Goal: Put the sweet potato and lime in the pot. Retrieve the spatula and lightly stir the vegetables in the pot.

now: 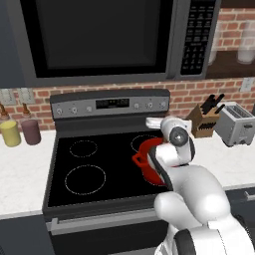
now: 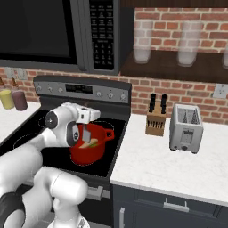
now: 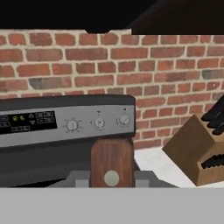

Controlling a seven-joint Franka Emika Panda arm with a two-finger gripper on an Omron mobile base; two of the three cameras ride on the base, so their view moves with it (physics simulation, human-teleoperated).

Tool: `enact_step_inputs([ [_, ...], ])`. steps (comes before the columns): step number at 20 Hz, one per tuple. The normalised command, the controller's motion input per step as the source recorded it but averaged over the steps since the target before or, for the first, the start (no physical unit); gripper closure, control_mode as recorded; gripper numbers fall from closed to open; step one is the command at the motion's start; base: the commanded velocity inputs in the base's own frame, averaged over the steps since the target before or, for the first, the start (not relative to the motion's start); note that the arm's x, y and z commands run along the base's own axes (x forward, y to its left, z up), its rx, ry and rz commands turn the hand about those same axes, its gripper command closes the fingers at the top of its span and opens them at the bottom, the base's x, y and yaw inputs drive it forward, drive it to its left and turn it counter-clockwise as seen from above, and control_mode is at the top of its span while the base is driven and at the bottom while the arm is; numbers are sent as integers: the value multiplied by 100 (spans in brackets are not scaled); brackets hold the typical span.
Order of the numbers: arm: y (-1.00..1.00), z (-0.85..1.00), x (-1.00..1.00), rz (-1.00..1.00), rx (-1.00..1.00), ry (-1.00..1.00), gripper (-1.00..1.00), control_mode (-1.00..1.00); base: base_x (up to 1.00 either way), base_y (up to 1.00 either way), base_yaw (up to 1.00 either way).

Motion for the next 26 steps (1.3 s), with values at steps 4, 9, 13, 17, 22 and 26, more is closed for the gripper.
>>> enact_step_inputs([
  [4,1,-35,22,0,-4,7,100,-100,0,0,0],
  [9,0,-44,6,1,-6,4,100,-100,0,0,0],
  [13,0,-36,23,3,-5,1,100,-100,0,0,0],
  [17,0,-27,18,5,-5,0,100,-100,0,0,0],
  [22,1,-21,8,5,-10,0,100,-100,0,0,0],
  [26,3,-22,8,5,-16,-3,100,-100,0,0,0],
])
